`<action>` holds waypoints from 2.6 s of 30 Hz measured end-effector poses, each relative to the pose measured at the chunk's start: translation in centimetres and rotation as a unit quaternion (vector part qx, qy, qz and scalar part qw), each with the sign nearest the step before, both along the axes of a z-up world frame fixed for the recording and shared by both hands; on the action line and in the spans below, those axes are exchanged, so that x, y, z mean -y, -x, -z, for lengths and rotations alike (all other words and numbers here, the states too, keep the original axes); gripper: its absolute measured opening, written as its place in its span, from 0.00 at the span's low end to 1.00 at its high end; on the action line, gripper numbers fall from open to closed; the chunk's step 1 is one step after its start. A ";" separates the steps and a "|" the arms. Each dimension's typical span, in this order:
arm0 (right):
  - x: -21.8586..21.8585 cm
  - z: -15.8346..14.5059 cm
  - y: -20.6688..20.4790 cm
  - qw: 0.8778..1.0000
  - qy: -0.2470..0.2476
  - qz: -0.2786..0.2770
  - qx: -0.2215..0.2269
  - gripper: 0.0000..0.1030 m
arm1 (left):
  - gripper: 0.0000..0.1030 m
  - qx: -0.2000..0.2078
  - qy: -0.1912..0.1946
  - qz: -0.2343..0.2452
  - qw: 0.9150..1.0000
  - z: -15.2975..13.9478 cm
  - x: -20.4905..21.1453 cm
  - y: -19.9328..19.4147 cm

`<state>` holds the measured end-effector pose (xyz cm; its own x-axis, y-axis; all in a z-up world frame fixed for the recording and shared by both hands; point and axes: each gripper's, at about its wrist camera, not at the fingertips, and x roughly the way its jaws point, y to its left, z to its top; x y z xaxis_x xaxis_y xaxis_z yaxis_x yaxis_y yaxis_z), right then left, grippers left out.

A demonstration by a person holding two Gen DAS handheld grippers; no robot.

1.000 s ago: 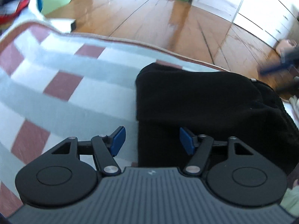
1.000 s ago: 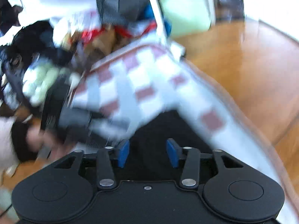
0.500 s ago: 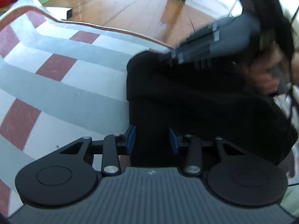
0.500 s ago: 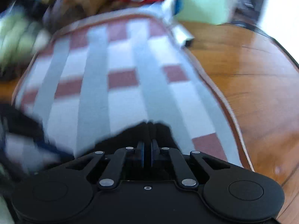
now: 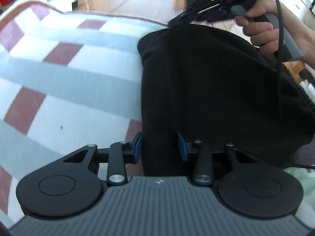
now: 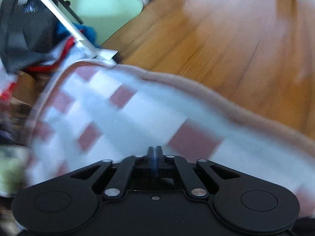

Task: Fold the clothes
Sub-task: 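Grasp the folded black bundle edge with the left tool while the right tool pinches the drawstring end, then lift the black bundle with both tools, holding its edges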

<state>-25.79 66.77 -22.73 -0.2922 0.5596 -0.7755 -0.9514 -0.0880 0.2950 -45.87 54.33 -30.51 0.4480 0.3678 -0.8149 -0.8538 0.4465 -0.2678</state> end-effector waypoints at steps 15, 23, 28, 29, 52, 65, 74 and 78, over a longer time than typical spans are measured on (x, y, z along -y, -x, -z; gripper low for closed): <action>17.8 -1.8 -18.7 0.985 0.009 0.139 -0.104 0.56 | 0.71 0.131 0.096 -0.046 0.986 0.9 -13.2 -1.0; 20.4 3.7 -18.0 0.962 0.031 0.190 -0.195 0.88 | 0.48 0.089 0.039 -0.036 0.995 0.4 -13.8 -4.8; 21.3 -0.9 -14.6 0.985 -0.083 0.138 -0.058 0.16 | 0.17 0.110 0.036 -0.135 0.984 -2.2 -13.1 -1.2; 21.7 -1.9 -14.5 0.984 -0.105 0.135 -0.048 0.16 | 0.16 0.104 0.015 -0.142 0.984 -2.6 -12.9 -0.5; 30.1 1.9 -9.9 0.993 -0.012 0.076 0.092 0.44 | 0.62 -0.020 0.050 0.079 0.995 -1.2 0.1 -5.4; 33.7 1.3 -17.5 0.973 0.018 0.191 -0.130 0.68 | 0.65 0.115 0.046 -0.057 0.991 -2.7 -4.6 5.1; 35.2 4.5 -21.7 0.901 0.035 0.261 -0.344 0.83 | 0.65 0.172 0.155 -0.052 0.972 1.5 -5.5 4.3; 33.1 4.1 -20.1 0.919 0.038 0.231 -0.316 0.84 | 0.62 0.116 0.132 0.008 0.984 0.3 -4.7 1.1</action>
